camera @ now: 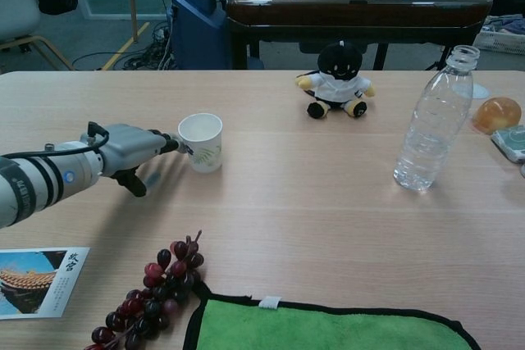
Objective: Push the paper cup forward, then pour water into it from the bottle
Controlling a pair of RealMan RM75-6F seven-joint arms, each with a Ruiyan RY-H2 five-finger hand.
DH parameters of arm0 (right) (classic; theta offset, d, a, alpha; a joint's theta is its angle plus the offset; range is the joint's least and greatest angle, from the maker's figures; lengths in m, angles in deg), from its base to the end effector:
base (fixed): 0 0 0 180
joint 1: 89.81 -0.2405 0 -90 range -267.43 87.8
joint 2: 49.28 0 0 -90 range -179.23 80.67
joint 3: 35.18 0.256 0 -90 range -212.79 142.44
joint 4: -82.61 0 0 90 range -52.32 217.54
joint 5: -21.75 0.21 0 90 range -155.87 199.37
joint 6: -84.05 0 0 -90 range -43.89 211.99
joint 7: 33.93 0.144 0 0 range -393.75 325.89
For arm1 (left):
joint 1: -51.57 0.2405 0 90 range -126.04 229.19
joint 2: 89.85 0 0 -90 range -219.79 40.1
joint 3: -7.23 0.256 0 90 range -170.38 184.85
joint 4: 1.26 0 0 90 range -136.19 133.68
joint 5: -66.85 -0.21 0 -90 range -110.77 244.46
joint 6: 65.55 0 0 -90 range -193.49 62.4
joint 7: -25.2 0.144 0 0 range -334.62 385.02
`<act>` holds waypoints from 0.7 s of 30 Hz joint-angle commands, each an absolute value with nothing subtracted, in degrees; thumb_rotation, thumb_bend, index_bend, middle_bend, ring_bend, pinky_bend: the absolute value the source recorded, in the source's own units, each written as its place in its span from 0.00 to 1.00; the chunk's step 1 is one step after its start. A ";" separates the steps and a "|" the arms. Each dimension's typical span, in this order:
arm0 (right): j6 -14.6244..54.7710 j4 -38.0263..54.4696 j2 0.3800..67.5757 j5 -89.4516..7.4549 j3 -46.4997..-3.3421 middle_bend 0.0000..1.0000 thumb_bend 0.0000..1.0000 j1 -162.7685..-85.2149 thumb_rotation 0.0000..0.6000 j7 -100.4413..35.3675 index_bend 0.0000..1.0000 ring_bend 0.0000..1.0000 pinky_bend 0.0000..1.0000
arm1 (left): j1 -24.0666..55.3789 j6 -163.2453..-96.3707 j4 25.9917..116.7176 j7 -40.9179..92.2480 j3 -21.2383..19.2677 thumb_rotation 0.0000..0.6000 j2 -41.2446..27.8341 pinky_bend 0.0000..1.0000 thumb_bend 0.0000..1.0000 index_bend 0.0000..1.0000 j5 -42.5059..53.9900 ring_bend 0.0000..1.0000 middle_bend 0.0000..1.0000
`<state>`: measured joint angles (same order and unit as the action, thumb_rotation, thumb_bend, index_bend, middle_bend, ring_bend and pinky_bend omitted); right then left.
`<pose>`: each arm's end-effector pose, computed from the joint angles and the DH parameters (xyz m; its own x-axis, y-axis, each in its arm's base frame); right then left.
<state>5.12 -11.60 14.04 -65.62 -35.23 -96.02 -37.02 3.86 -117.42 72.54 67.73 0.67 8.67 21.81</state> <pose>-0.3085 -0.1754 0.1382 0.4347 -0.1487 0.8882 -0.9005 -0.0623 0.4303 -0.1704 0.3506 -0.0722 0.6922 0.3325 0.6405 0.7216 -0.3352 -0.6058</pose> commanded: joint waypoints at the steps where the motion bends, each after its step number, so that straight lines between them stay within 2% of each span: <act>1: 5.09 -11.63 14.02 -65.69 -35.25 0.33 0.25 -96.01 1.00 -36.97 0.34 0.23 0.46 | 3.40 -117.35 72.33 67.64 0.54 1.00 9.30 0.08 0.60 0.06 21.61 0.00 0.00; 21: 5.45 -11.63 14.13 -65.75 -35.41 0.33 0.25 -96.14 1.00 -37.19 0.34 0.23 0.46 | 0.95 -117.48 72.31 69.95 0.89 1.00 12.67 0.08 0.60 0.06 22.06 0.00 0.00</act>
<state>5.45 -11.62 14.14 -65.76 -35.41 -96.14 -37.19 1.05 -117.48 72.27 69.87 0.83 12.58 21.97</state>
